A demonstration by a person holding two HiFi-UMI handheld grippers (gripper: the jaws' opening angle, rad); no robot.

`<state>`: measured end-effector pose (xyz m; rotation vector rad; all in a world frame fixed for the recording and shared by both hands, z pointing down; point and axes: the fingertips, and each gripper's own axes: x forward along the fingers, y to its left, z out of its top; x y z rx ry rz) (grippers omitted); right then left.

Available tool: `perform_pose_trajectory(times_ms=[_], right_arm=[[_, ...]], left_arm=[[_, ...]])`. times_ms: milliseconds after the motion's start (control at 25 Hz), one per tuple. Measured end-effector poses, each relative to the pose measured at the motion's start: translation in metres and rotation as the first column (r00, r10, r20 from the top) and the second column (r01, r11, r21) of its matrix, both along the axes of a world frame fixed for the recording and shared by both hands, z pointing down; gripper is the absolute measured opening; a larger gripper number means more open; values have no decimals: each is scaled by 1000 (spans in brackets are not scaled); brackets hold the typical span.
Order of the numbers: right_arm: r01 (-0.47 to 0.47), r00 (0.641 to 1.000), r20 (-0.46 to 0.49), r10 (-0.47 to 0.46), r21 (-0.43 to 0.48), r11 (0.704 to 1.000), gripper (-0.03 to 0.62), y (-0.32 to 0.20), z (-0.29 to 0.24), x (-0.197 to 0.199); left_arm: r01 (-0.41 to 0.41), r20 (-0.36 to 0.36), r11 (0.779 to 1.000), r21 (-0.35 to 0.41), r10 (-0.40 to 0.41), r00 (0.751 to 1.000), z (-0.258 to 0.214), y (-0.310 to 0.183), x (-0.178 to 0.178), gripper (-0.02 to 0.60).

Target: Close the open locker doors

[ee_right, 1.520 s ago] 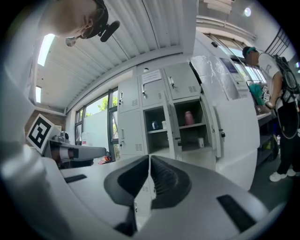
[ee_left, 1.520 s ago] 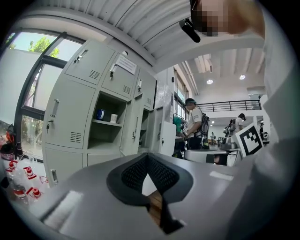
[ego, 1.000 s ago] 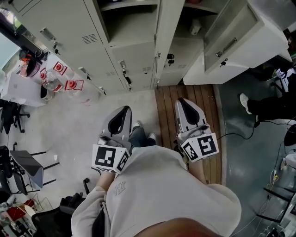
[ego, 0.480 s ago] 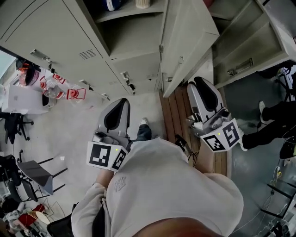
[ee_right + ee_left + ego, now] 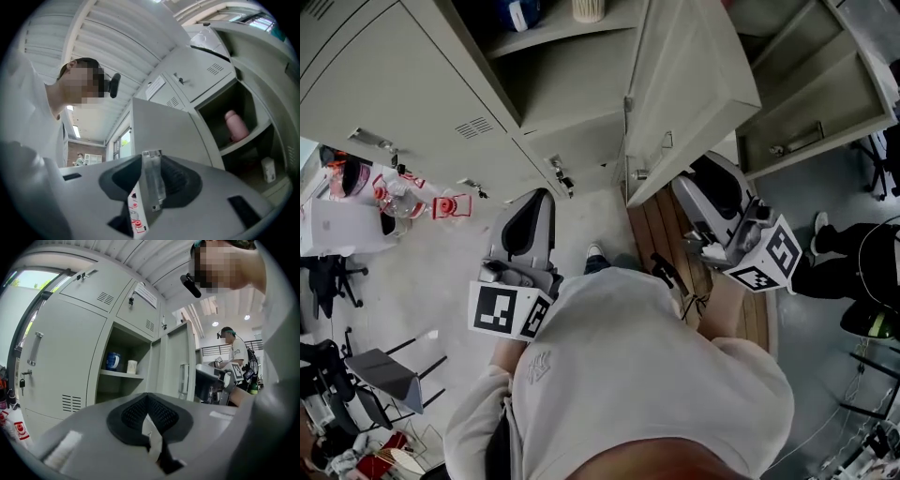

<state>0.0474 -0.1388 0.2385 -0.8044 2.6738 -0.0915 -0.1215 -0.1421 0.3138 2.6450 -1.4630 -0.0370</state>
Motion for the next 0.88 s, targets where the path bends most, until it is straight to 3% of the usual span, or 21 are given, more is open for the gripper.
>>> perform_pose_trajectory(times_ms=[480, 880], right_arm=[[226, 973, -55, -226, -1, 974, 95, -21, 1, -83], [219, 960, -186, -208, 41, 975, 51, -55, 7, -146]], left_arm=[[136, -12, 990, 31, -136, 991, -10, 1, -43, -2], [233, -15, 972, 41, -233, 972, -14, -1, -76, -2]])
